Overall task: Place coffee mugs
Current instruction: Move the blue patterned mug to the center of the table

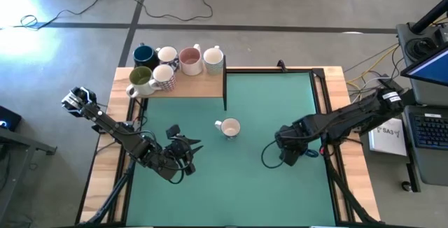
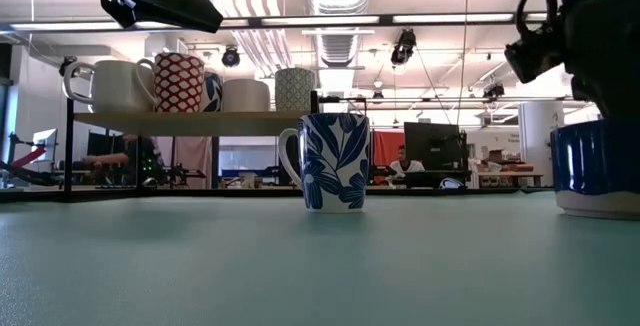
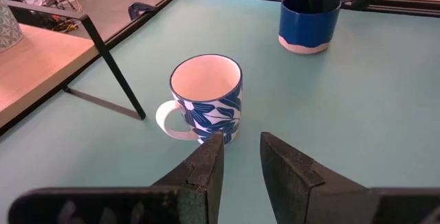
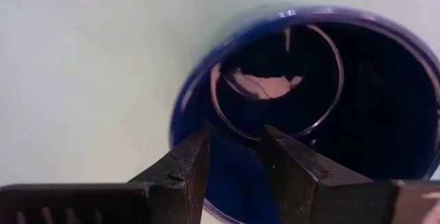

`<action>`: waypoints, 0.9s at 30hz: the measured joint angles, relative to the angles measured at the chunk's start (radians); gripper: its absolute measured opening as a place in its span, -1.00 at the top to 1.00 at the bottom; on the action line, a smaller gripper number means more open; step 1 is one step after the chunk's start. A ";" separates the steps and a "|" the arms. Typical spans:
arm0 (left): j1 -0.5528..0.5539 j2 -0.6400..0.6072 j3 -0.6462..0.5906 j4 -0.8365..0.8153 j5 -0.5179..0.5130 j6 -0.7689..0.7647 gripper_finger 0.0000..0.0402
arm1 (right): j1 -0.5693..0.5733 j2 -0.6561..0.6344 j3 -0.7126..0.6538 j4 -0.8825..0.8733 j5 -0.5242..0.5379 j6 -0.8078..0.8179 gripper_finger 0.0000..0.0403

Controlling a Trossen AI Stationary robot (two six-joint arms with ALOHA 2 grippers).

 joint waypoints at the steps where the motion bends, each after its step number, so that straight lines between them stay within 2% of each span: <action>1: 0.000 0.000 0.000 0.000 0.000 0.000 0.61 | 0.001 0.001 -0.005 0.000 -0.002 0.004 0.39; 5: 0.000 0.000 0.000 0.000 0.000 0.003 0.61 | 0.001 0.002 -0.001 -0.031 -0.004 0.007 0.39; 13: 0.000 0.000 0.000 -0.002 0.000 0.004 0.61 | 0.003 -0.030 0.096 -0.055 0.007 0.010 0.39; 27: 0.001 0.000 0.000 -0.005 0.000 0.005 0.61 | 0.059 0.017 0.084 -0.038 -0.002 0.035 0.39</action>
